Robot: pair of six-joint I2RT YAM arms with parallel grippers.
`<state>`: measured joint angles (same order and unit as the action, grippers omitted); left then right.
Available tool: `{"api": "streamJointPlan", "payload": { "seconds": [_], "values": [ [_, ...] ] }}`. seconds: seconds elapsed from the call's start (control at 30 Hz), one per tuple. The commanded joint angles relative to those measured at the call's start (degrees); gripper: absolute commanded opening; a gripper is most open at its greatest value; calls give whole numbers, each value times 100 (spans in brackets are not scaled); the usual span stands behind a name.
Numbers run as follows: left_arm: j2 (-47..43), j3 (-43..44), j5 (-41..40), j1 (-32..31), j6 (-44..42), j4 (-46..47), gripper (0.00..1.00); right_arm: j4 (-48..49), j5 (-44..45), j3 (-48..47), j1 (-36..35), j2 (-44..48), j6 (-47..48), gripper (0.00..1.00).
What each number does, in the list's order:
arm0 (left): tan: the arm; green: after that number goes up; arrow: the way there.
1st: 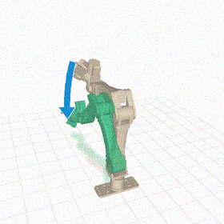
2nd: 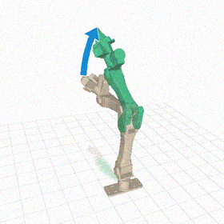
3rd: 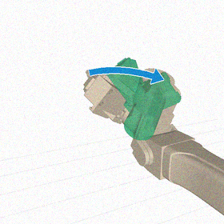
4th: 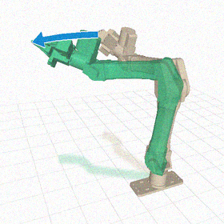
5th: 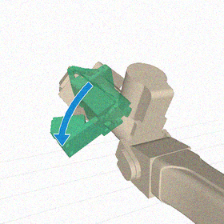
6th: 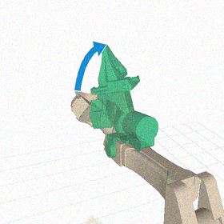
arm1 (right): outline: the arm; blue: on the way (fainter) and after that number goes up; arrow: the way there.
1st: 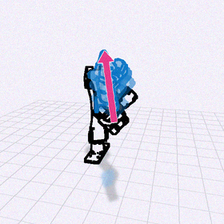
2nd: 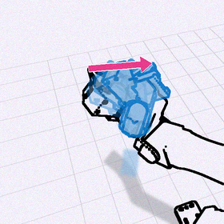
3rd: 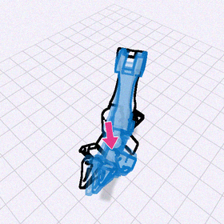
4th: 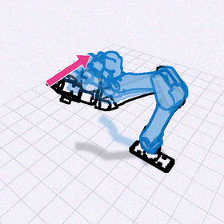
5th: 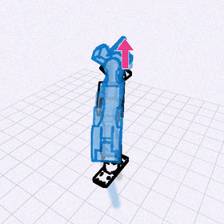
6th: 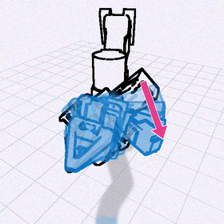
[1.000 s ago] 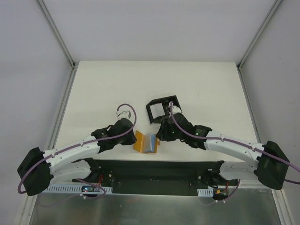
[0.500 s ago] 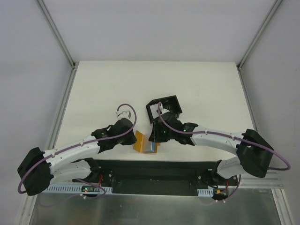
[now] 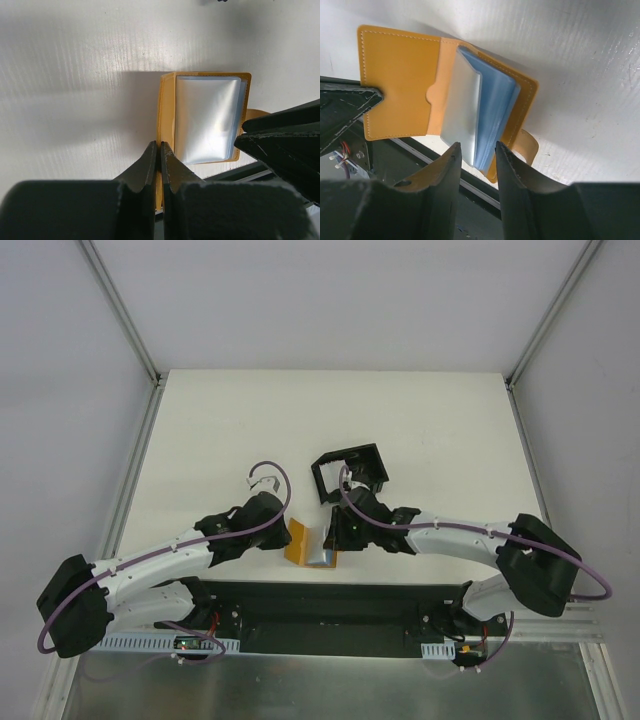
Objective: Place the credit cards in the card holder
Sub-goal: Open the card holder at the center of the board.
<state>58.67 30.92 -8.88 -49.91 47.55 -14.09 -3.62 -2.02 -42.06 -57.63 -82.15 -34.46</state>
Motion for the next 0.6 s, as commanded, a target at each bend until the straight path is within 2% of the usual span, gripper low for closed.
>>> {"api": "streamJointPlan", "payload": {
  "seconds": [0.0, 0.2, 0.57],
  "values": [
    [-76, -103, -70, -28, 105, -42, 0, 335, -140, 32, 6, -117, -219, 36],
    [-58, -165, -96, -28, 114, -42, 0, 696, -228, 146, 67, -319, -368, 37],
    [-23, -253, -140, -28, 158, -42, 0, 564, -53, 286, 111, -118, -422, 39]
  ]
}}
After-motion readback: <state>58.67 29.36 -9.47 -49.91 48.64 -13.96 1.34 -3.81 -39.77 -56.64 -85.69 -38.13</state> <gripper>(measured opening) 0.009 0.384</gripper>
